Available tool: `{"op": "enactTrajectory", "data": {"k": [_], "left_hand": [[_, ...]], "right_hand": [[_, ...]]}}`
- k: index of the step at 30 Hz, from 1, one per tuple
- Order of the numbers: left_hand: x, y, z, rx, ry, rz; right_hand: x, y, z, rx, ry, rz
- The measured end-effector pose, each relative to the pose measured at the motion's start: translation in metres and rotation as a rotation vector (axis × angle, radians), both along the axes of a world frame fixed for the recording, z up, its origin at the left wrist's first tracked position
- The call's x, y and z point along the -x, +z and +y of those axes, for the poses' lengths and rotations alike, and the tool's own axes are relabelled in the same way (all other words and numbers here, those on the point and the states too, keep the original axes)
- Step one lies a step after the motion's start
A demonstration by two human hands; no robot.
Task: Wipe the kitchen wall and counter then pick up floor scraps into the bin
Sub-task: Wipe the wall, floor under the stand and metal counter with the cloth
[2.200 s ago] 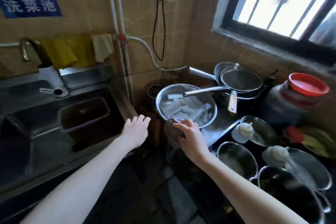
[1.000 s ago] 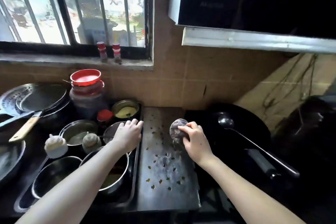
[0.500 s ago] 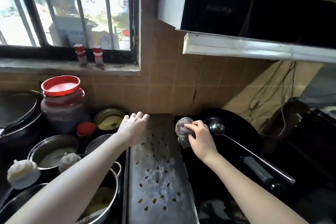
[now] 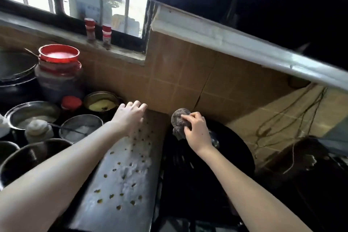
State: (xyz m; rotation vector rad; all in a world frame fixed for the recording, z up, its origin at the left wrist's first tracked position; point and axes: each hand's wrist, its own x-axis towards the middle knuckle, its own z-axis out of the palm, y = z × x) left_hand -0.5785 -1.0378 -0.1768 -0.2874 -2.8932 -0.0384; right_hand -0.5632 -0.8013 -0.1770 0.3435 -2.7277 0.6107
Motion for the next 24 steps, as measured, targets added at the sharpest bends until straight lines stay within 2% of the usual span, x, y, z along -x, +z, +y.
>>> {"op": "enactTrajectory", "data": {"k": [7, 15, 20, 24], "left_hand": [[-0.013, 0.026, 0.064, -0.009, -0.002, 0.053], [0.009, 0.052, 0.07, -0.002, -0.033, 0.152], [0.026, 0.047, 0.09, -0.029, -0.027, 0.143], [0.05, 0.039, 0.111, -0.075, 0.003, 0.222]], "right_hand": [[0.01, 0.02, 0.071, -0.045, -0.017, -0.033], [0.028, 0.024, 0.089, -0.032, -0.104, -0.011], [0.051, 0.027, 0.097, -0.109, -0.047, -0.012], [0.079, 0.028, 0.112, -0.184, 0.004, -0.038]]}}
